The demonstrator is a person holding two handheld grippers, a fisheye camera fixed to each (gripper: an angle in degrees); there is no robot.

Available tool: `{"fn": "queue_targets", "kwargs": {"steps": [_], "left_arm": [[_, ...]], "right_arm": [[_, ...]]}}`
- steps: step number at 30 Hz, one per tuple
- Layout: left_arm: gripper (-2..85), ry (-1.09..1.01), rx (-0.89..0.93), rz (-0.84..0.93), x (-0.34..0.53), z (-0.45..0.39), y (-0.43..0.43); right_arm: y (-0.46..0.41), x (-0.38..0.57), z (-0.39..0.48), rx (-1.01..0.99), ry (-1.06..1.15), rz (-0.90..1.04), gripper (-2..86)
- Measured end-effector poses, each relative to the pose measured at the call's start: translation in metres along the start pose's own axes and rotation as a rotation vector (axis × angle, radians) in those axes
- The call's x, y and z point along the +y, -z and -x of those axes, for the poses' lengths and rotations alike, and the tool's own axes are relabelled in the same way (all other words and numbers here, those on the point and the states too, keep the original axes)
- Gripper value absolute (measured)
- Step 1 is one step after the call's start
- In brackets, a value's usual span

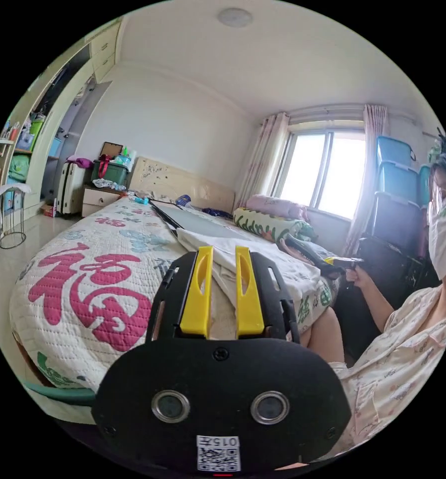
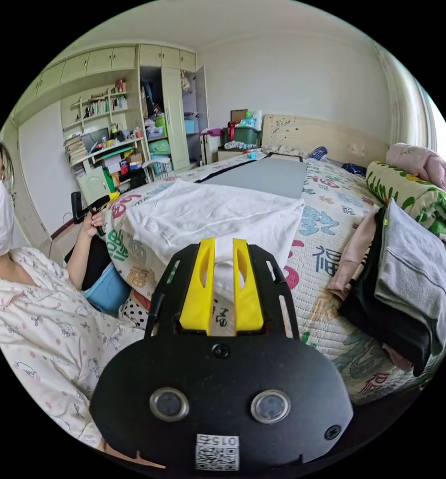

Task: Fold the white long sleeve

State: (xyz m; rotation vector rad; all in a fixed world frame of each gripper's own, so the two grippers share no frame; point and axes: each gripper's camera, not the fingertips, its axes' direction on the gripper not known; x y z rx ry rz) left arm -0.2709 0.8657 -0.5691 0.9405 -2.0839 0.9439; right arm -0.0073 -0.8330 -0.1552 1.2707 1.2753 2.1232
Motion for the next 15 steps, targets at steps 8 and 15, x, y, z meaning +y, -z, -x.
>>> {"fn": "queue_targets", "kwargs": {"steps": [8,15], "left_arm": [[10.6,0.135,-0.044,0.062,-0.022,0.046,-0.02],[11.3,0.208,0.075,0.103,-0.031,0.074,-0.084]], "right_arm": [[0.012,-0.045,-0.032,-0.029,-0.145,-0.117,8.2],[0.009,-0.092,-0.098,-0.039,-0.351,-0.109,10.7]]}}
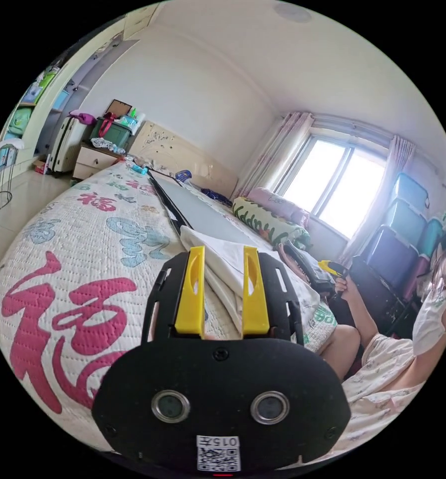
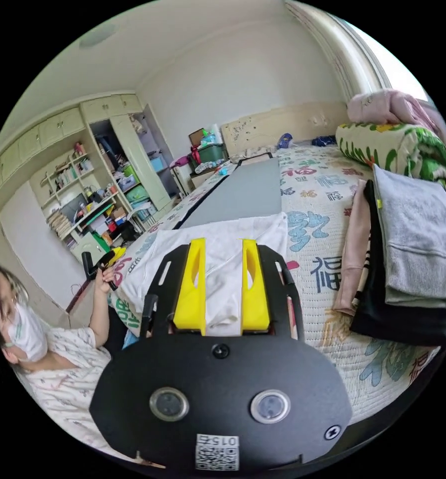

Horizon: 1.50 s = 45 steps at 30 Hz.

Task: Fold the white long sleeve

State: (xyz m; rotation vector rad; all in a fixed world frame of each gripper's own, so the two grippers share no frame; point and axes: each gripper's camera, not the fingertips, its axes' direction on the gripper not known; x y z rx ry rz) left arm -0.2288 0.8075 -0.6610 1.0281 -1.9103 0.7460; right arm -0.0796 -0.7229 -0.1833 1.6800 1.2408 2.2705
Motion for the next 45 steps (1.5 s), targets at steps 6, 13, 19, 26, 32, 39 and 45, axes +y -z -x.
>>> {"fn": "queue_targets", "kwargs": {"steps": [6,13,19,26,32,39,45], "left_arm": [[12.2,0.065,0.048,0.089,-0.018,0.015,-0.058],[13.2,0.048,-0.047,0.147,-0.039,0.015,-0.115],[13.6,0.148,-0.062,0.237,-0.058,0.038,-0.192],[10.7,0.108,-0.163,0.403,-0.06,0.037,-0.292],[3.1,0.087,-0.128,0.436,-0.06,0.049,-0.333],[1.3,0.079,-0.095,0.217,-0.089,0.055,-0.337],[2.0,0.125,-0.085,0.269,-0.085,0.103,-0.406]], "right_arm": [[-0.015,-0.05,-0.047,-0.039,-0.135,0.051,12.3],[-0.056,-0.097,-0.12,0.017,-0.18,0.056,12.7],[-0.125,-0.149,-0.18,-0.001,-0.177,0.108,14.5],[-0.216,-0.185,-0.241,-0.132,-0.149,0.273,8.5],[-0.238,-0.193,-0.281,-0.246,-0.173,0.206,4.4],[-0.287,-0.234,-0.292,-0.076,-0.064,0.187,3.9],[-0.378,-0.223,-0.301,0.137,0.032,0.276,4.7]]}}
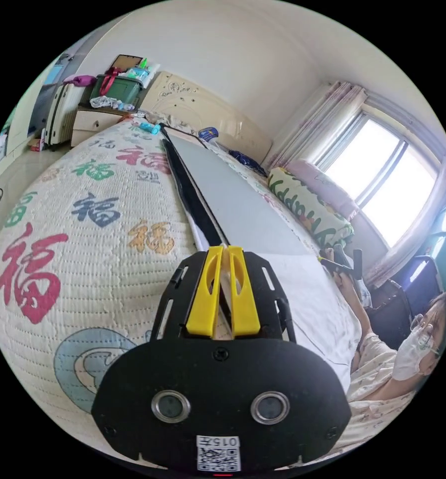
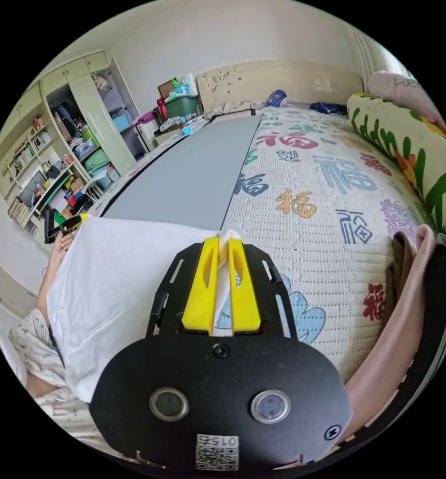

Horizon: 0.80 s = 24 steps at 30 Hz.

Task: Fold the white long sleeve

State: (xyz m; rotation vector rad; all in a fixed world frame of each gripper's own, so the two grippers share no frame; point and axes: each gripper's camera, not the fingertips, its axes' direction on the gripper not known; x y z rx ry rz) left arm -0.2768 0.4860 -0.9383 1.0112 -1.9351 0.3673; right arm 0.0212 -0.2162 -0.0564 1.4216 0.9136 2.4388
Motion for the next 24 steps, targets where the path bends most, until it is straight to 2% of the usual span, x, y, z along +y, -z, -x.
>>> {"fn": "queue_targets", "kwargs": {"steps": [2,7,9,11,14,15,18,20,23,24], "left_arm": [[3.1,0.044,0.035,0.045,0.015,0.025,-0.026],[7.5,0.166,0.121,0.063,0.023,0.057,-0.033],[7.8,0.143,0.134,0.075,0.024,0.055,-0.038],[7.8,0.122,0.126,0.088,0.025,0.05,-0.044],[7.5,0.103,0.136,0.085,0.028,0.047,-0.047],[7.4,0.101,0.136,0.085,0.028,0.047,-0.048],[7.2,0.095,0.132,0.088,0.03,0.046,-0.051],[6.7,0.089,0.131,0.085,0.032,0.044,-0.052],[5.5,0.084,0.121,0.072,0.035,0.042,-0.05],[5.2,0.083,0.116,0.068,0.036,0.041,-0.049]], "right_arm": [[0.0,0.021,0.006,0.024,0.029,-0.107,5.1],[-0.011,0.047,0.003,0.058,0.04,-0.193,5.3],[-0.009,0.058,0.015,0.206,0.091,-0.237,5.7],[-0.002,0.078,0.05,0.449,0.159,-0.331,6.5],[0.001,0.108,0.121,0.508,0.382,-0.416,7.3],[0.001,0.113,0.137,0.483,0.429,-0.424,7.3],[-0.005,0.124,0.211,0.196,0.623,-0.397,8.4],[-0.025,0.129,0.264,-0.138,0.761,-0.276,9.9],[-0.074,0.137,0.325,-0.392,0.893,-0.094,10.8],[-0.085,0.14,0.336,-0.421,0.913,-0.067,10.9]]}}
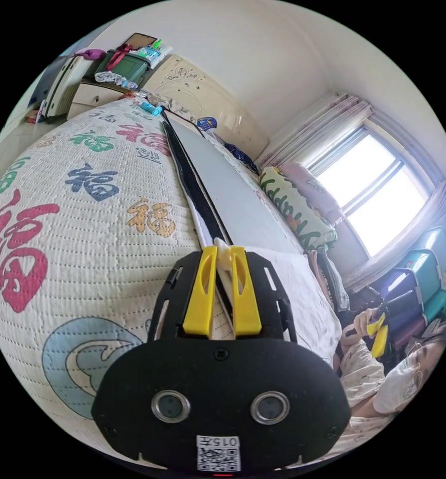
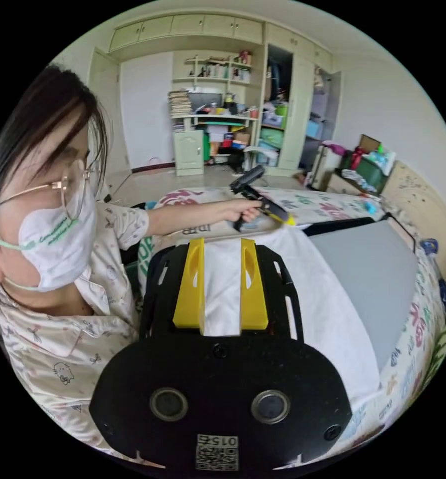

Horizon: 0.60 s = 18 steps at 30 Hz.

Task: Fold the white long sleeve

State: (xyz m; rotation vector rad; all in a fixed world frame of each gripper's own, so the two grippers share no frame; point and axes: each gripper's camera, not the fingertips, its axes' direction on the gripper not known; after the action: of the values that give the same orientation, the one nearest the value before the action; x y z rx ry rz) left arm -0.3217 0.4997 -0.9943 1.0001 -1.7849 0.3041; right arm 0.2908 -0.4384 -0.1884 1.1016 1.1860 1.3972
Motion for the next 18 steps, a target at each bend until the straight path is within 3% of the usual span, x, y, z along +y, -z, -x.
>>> {"fn": "queue_targets", "kwargs": {"steps": [7,13,18], "left_arm": [[2.4,-0.059,-0.04,-0.04,0.008,-0.016,0.011],[1.4,-0.064,-0.068,-0.035,0.006,-0.021,0.015],[0.8,-0.1,-0.115,-0.059,0.005,-0.033,0.026]], "right_arm": [[-0.141,-0.005,0.028,-0.15,0.14,0.235,10.6],[-0.184,0.016,0.015,-0.082,0.118,0.297,0.2],[-0.193,0.032,0.0,-0.355,0.058,0.278,-0.4]]}}
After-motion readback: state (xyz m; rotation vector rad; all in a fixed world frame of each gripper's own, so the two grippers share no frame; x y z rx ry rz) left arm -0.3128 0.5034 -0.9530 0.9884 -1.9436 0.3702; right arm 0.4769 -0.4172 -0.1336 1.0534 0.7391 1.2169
